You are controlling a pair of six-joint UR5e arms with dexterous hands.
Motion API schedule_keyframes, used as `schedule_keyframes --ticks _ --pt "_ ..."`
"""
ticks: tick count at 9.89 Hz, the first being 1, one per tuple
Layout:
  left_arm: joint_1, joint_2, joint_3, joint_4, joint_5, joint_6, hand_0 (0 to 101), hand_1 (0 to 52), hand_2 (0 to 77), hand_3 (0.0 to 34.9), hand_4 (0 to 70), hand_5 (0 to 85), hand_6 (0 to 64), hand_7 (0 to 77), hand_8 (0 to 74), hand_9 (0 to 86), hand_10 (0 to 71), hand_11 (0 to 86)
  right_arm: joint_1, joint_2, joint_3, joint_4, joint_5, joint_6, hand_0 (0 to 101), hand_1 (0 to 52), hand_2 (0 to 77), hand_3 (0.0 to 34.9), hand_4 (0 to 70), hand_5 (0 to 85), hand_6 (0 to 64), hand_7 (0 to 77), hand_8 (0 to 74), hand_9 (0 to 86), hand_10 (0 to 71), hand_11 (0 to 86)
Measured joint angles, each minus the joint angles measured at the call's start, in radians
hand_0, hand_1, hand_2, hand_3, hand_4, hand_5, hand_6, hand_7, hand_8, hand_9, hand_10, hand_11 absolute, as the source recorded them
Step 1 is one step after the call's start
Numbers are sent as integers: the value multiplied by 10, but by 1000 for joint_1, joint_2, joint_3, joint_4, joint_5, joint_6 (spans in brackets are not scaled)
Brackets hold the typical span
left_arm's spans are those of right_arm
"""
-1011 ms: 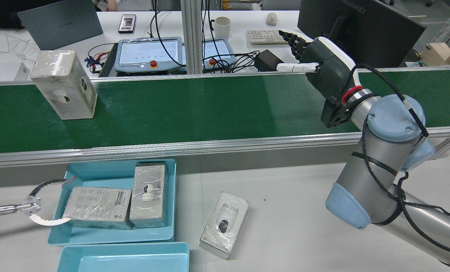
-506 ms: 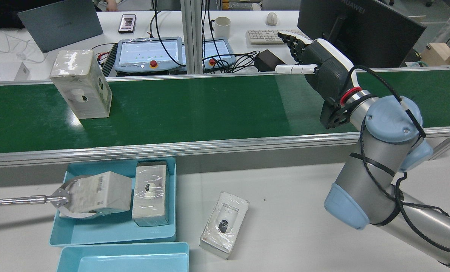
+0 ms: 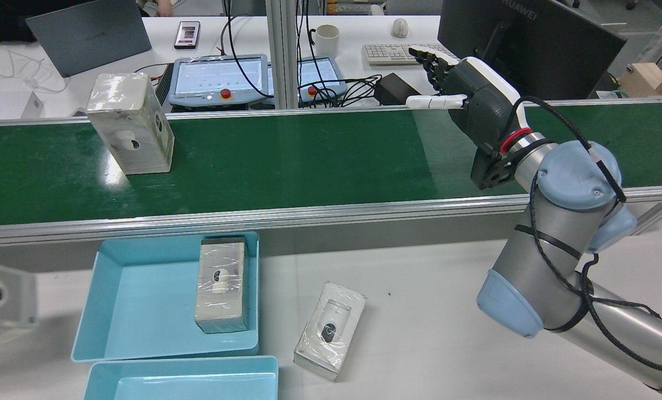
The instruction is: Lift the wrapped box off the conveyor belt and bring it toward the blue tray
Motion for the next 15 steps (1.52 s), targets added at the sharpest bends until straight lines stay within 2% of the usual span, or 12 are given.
schedule_keyframes --ticks 3,4,5,6,15 --pt "0 0 0 0 0 0 0 0 5 0 0 11 0 0 0 0 5 0 0 0 -1 0 -1 0 418 98 114 0 27 125 0 5 16 16 5 16" --pt "0 0 0 0 0 0 0 0 5 0 0 11 0 5 0 0 0 0 0 0 -1 0 -1 0 431 120 131 0 27 125 0 0 16 16 0 16" --pt "0 0 0 0 0 0 0 0 5 0 0 11 0 5 0 0 0 0 0 0 -2 0 -1 0 431 120 131 0 27 125 0 0 16 16 0 16" --pt "0 0 0 0 0 0 0 0 5 0 0 11 0 0 0 0 0 0 -1 0 -2 0 -1 0 434 98 136 0 27 125 0 5 16 16 5 16" --pt "0 0 0 0 0 0 0 0 5 0 0 11 0 0 0 0 0 0 -2 4 -9 0 0 0 424 109 114 0 38 125 0 0 11 16 5 16"
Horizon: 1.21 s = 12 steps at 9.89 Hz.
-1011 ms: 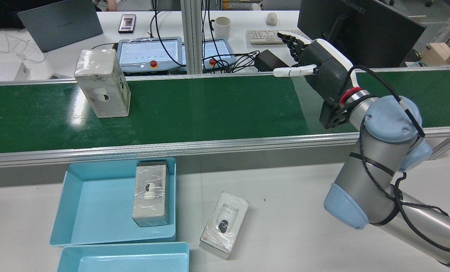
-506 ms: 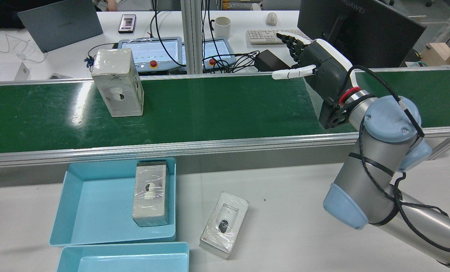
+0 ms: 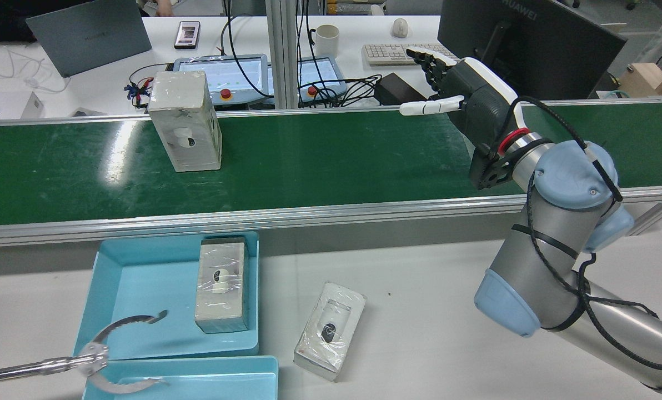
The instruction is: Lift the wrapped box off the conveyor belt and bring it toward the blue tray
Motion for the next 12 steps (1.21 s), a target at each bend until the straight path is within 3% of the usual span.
schedule_keyframes --ticks 8,12 --pt "0 0 0 0 0 0 0 0 5 0 0 11 0 0 0 0 0 0 -2 -3 -24 3 1 7 424 109 136 0 38 125 0 0 16 16 5 16" --pt "0 0 0 0 0 0 0 0 5 0 0 11 0 0 0 0 5 0 0 -8 -100 87 -3 23 420 93 131 0 38 125 0 5 11 16 5 16"
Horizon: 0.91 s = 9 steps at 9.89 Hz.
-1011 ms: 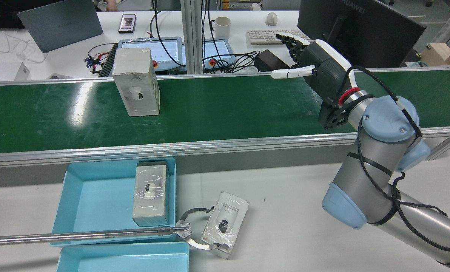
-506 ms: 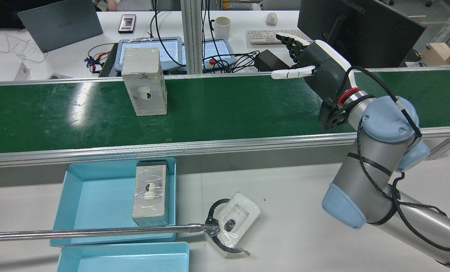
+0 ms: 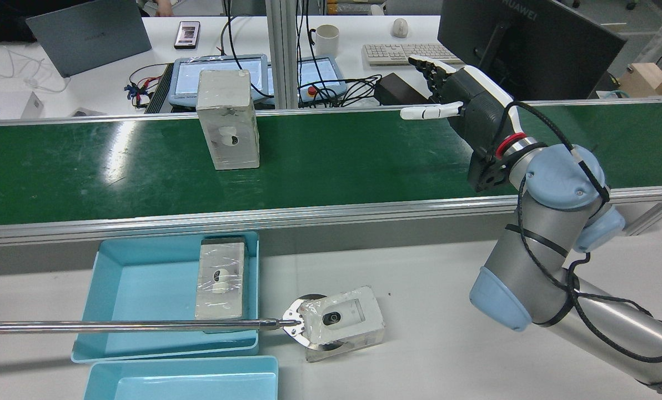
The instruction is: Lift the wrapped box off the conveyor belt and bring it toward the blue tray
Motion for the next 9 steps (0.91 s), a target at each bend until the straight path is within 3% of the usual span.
schedule_keyframes --ticks 3,5,9 --pt "0 0 0 0 0 0 0 0 11 0 0 11 0 0 0 0 0 0 0 -2 -30 33 -2 6 415 98 125 0 38 98 0 0 11 16 5 16" --pt "0 0 0 0 0 0 0 0 5 0 0 11 0 0 0 0 5 0 0 -2 -34 36 -2 7 409 76 114 0 38 55 0 5 11 16 5 16" --pt "0 0 0 0 0 0 0 0 5 0 0 11 0 0 0 0 5 0 -4 -1 -35 37 -2 10 400 93 104 0 38 60 0 0 27 16 5 16"
